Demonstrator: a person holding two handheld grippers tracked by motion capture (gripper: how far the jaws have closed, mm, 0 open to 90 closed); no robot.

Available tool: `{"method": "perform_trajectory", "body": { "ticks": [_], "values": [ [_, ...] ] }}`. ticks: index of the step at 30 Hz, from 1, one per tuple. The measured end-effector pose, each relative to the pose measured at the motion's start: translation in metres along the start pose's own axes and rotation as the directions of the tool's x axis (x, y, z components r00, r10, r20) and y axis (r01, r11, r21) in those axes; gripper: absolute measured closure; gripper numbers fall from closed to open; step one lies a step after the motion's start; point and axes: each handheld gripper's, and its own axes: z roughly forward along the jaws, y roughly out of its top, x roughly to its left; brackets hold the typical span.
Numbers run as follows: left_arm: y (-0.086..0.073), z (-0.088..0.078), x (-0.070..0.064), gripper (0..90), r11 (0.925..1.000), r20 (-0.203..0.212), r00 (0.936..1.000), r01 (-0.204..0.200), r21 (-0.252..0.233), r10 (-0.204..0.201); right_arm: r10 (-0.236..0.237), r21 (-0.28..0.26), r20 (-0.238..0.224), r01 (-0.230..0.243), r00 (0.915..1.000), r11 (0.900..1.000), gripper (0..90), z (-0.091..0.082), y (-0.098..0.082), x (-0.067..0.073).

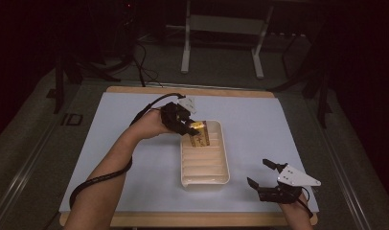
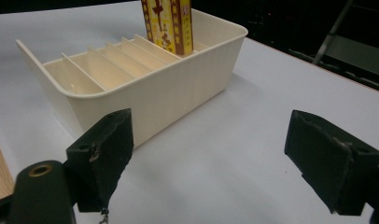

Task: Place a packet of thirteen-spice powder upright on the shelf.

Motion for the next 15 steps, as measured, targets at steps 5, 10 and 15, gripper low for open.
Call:
{"method": "perform_trajectory", "body": {
  "ticks": [5,10,15],
  "values": [
    [-0.004,0.010,0.001,67.4,0.9993,0.008,1.0000,-0.005,0.036,0.004,0.005,0.001,0.000,-0.005,1.0000,1.000,15.6,0.000,0.000,0.000],
    [-0.008,0.019,0.003,67.4,0.9979,0.015,0.9998,-0.016,0.062,0.015,0.001,0.003,0.001,-0.001,1.0000,1.000,15.6,0.000,-0.001,0.000],
    [-0.009,0.030,0.004,67.4,0.9967,0.024,0.9996,-0.014,0.080,0.012,0.000,0.003,0.000,0.000,1.0000,1.000,15.6,0.000,-0.001,0.000]
  ]
}}
